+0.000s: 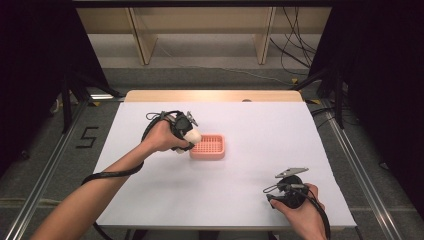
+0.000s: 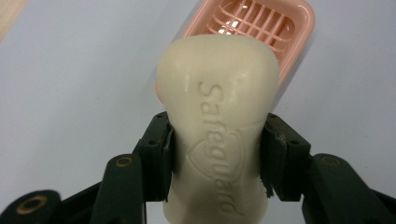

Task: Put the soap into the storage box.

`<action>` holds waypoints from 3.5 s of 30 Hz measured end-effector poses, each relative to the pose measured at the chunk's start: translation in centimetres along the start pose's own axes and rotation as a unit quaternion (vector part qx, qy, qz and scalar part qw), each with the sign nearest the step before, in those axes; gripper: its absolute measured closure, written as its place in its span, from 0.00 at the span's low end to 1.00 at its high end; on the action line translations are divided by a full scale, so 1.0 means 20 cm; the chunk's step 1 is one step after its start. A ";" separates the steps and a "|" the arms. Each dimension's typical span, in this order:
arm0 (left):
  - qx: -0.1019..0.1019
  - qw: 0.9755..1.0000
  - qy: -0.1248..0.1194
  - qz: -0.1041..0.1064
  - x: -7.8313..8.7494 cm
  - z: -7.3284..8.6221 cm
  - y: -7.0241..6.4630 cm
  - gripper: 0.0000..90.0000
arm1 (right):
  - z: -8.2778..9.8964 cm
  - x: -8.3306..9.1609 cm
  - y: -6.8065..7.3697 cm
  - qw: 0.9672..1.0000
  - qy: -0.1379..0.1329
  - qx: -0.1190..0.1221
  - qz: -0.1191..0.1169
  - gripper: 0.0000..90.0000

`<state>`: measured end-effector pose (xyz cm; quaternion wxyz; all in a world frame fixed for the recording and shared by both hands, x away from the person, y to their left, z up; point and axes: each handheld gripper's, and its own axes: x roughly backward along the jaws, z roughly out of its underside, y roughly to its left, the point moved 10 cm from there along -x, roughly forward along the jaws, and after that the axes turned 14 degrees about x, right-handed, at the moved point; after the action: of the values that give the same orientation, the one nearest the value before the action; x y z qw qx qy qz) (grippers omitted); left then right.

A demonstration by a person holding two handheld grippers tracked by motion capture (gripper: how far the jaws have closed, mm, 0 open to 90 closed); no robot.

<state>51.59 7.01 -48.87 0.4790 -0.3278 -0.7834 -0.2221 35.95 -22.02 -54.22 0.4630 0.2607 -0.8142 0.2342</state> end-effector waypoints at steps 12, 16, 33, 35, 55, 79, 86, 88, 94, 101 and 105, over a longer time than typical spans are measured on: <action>-0.016 1.000 -0.004 -0.001 -0.02 -0.06 -0.03 0.55 | 0.02 0.01 0.00 1.000 -0.001 -0.009 0.004 0.41; -0.022 1.000 -0.004 -0.001 -0.02 -0.07 -0.03 0.55 | 0.03 0.01 0.00 1.000 0.001 -0.006 0.004 0.41; -0.019 1.000 -0.010 0.006 -0.06 -0.11 -0.04 0.55 | 0.03 0.02 -0.01 1.000 -0.002 -0.009 0.005 0.41; -0.021 1.000 -0.012 0.006 -0.07 -0.12 -0.04 0.55 | 0.03 0.02 -0.01 1.000 -0.001 -0.009 0.005 0.41; -0.039 0.999 -0.018 0.011 -0.12 -0.15 -0.06 0.55 | 0.04 0.02 0.00 1.000 -0.002 -0.009 0.001 0.41; -0.053 0.998 -0.023 0.023 -0.17 -0.18 -0.09 0.55 | 0.04 0.02 -0.01 1.000 -0.003 -0.014 0.003 0.41; -0.056 0.998 -0.022 0.024 -0.18 -0.18 -0.10 0.55 | 0.04 0.02 -0.01 1.000 -0.002 -0.014 0.003 0.41; -0.055 0.998 -0.023 0.023 -0.19 -0.18 -0.10 0.55 | 0.04 0.02 -0.01 1.000 -0.002 -0.011 0.003 0.41; -0.055 0.998 -0.020 0.024 -0.20 -0.18 -0.10 0.55 | 0.04 0.02 -0.01 1.000 -0.002 -0.011 0.002 0.41; -0.057 0.998 -0.021 0.022 -0.21 -0.19 -0.10 0.55 | 0.04 0.02 -0.01 1.000 -0.002 -0.013 0.000 0.41; -0.064 0.998 -0.019 0.020 -0.22 -0.19 -0.09 0.55 | 0.04 0.02 -0.01 1.000 -0.003 -0.010 -0.001 0.41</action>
<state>53.93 1.94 -51.19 0.4461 -0.3782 -0.7697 -0.2560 35.43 -22.73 -54.28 0.4636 0.2575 -0.8175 0.2245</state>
